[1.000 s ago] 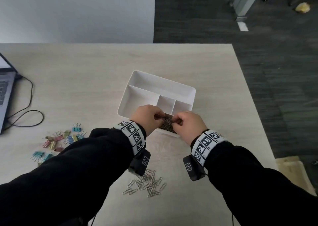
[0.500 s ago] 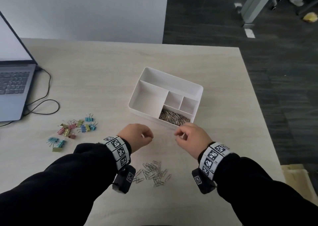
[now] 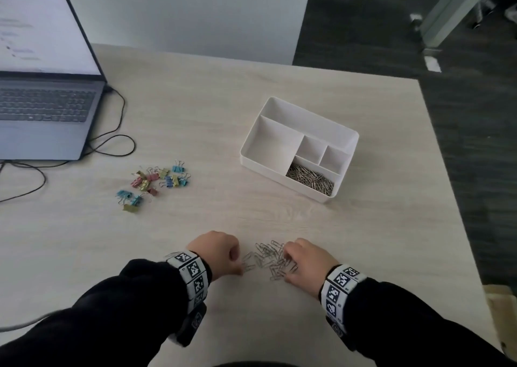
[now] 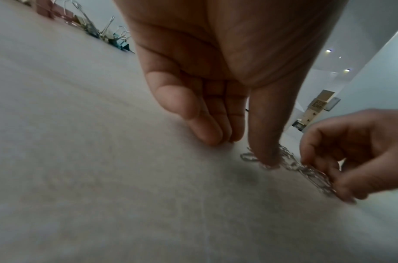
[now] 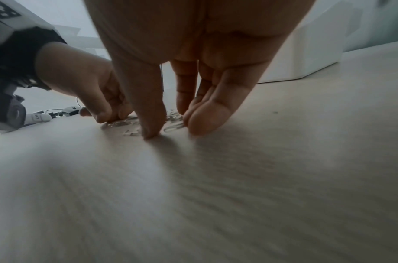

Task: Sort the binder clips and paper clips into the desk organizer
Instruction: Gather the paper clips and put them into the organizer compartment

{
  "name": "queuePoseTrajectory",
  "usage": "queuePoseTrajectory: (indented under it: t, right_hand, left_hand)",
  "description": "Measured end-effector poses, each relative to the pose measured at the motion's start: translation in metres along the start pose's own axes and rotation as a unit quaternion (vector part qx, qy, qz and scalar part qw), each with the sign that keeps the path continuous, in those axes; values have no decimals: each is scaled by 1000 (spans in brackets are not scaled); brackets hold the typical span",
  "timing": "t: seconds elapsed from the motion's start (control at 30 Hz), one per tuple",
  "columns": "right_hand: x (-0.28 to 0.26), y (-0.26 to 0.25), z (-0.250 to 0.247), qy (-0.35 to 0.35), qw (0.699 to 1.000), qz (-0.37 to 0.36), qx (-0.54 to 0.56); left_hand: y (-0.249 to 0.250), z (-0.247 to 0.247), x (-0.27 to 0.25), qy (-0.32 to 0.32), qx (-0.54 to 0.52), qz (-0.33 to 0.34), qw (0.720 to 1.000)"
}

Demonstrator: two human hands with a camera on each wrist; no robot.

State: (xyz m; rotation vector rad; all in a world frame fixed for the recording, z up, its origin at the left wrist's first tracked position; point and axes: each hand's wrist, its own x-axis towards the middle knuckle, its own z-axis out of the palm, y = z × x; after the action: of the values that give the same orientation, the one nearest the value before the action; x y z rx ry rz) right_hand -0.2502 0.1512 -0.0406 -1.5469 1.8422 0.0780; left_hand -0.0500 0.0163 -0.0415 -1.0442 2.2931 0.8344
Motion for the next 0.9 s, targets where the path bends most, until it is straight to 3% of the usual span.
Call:
queuePoseTrajectory:
  t: [0.23,0.33,0.43,0.67,0.9]
  right_hand:
    - [10,-18,5,63,997,-1,55]
    - [14,-16,5,111,988,-15,107]
    - [10,-5,7,156,977,-4,144]
    - [1,-1,10,62,996,49,37]
    - [15,-17,14,92,995,-9,32]
  left_hand:
    - [19,10,-1,34,0,42,999]
    - [22,11,0,74,-33,81,993]
    - [19,11,-4,126,-77,75,986]
    - [16,21,-1,86,-10,43,995]
    - [37,16,13,87,1,80,993]
